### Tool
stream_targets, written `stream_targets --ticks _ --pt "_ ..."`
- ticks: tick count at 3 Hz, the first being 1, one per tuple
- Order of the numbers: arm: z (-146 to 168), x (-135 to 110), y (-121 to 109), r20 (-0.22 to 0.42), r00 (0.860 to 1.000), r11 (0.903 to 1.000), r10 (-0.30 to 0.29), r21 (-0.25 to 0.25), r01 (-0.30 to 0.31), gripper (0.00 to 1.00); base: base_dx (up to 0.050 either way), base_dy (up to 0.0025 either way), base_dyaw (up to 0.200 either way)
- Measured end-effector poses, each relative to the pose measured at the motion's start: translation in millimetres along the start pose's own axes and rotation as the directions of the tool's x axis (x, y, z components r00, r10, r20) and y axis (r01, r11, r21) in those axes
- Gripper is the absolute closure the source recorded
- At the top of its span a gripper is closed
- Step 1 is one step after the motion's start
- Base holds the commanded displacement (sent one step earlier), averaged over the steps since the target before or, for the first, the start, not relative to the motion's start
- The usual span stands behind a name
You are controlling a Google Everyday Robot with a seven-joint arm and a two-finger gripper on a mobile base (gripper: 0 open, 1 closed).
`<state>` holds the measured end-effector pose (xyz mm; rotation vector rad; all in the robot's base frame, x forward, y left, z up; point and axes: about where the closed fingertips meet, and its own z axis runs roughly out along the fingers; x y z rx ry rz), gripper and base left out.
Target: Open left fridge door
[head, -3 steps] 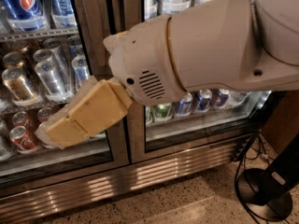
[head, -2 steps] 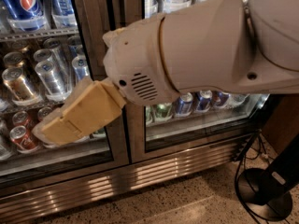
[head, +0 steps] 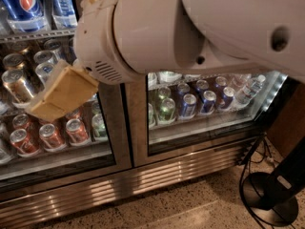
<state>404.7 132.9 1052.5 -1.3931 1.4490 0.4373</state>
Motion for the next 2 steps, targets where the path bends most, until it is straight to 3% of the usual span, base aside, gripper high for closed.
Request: stream_targets --ticks 1,2 --pt "5 8 -20 -0.029 0.997 0.9940 0.077 0.081 -0.074 0.00 0.000 0.00000 0.000" --pt "6 20 -34 -0.024 0.975 0.9688 0.219 0.124 -0.215 0.00 0.000 0.00000 0.000"
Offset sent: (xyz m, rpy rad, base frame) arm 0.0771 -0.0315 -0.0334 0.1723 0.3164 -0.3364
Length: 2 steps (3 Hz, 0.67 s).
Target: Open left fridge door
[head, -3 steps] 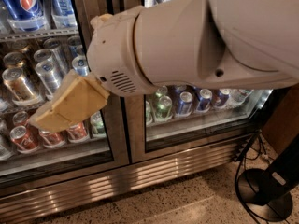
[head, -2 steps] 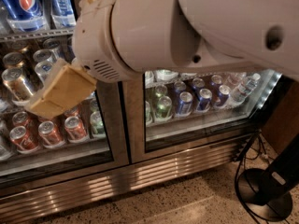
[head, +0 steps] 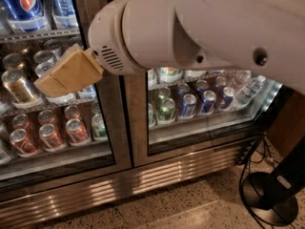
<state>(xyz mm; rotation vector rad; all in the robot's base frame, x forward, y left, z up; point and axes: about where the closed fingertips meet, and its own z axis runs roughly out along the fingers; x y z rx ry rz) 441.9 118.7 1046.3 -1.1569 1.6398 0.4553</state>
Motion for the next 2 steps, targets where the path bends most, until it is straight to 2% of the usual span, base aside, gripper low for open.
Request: stream_targets --ticks 1,2 --pt "11 4 -11 0.021 0.993 0.9933 0.115 -0.018 -0.114 0.00 0.000 0.00000 0.000" --pt "30 -7 -16 0.075 0.984 0.9839 0.162 -0.089 -0.155 0.00 0.000 0.00000 0.000"
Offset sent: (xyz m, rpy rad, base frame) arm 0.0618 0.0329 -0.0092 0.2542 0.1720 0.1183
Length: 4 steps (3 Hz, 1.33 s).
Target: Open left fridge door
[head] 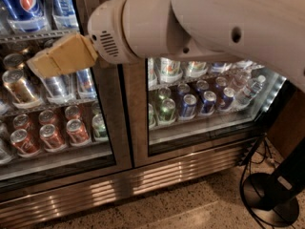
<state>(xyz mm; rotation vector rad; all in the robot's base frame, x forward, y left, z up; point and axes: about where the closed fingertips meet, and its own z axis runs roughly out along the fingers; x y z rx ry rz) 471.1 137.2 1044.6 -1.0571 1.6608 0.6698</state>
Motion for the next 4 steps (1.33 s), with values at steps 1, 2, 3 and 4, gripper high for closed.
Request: stream_targets --ticks 1,2,3,4 --pt "-1.4 -0.6 4.8 0.005 1.000 0.9998 -0.012 -0.018 0.012 0.00 0.000 0.00000 0.000" --pt "-1.3 -0.6 4.8 0.005 1.000 0.9998 -0.012 -0.018 0.012 0.00 0.000 0.00000 0.000" --pt "-2.4 -0.8 6.1 0.013 1.000 0.9993 -0.013 -0.035 0.014 0.00 0.000 0.00000 0.000" --pt "-3.5 -1.2 6.4 0.016 1.000 0.9987 -0.020 -0.045 0.021 0.00 0.000 0.00000 0.000"
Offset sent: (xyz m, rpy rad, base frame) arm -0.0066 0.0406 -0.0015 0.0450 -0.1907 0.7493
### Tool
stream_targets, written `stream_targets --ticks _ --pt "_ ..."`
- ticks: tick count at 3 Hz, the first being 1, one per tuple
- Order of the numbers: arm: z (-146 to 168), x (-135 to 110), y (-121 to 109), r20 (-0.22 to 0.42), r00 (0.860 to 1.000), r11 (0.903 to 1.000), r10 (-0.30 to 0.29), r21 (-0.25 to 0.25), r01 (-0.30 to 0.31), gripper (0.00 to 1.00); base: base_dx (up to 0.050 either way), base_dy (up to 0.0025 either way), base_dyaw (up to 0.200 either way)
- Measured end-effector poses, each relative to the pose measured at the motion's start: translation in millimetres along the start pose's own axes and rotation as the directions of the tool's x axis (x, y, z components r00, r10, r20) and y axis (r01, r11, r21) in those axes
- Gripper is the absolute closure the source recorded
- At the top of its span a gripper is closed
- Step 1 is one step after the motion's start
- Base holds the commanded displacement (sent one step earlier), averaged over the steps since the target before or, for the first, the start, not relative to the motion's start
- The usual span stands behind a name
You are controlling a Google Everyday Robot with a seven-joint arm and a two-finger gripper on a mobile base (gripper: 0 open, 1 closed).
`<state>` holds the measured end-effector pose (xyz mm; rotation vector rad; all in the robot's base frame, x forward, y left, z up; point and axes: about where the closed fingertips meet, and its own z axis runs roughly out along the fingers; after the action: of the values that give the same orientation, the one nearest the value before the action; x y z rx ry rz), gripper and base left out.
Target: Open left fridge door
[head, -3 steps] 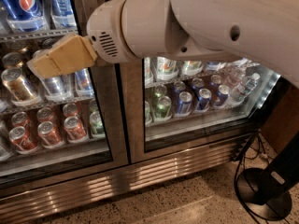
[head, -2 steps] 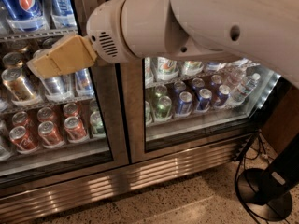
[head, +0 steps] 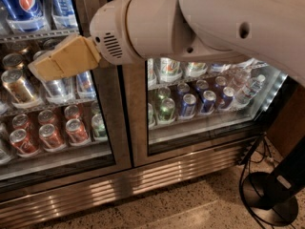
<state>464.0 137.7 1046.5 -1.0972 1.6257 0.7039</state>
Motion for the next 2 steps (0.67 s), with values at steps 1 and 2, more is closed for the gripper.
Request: stream_targets --ticks 1,2 --pt "-1.0 1.3 1.7 0.001 1.000 0.9996 -0.017 -0.020 0.017 0.00 0.000 0.00000 0.000" --pt "-1.1 1.3 1.7 0.001 1.000 0.9996 -0.017 -0.021 0.017 0.00 0.000 0.00000 0.000"
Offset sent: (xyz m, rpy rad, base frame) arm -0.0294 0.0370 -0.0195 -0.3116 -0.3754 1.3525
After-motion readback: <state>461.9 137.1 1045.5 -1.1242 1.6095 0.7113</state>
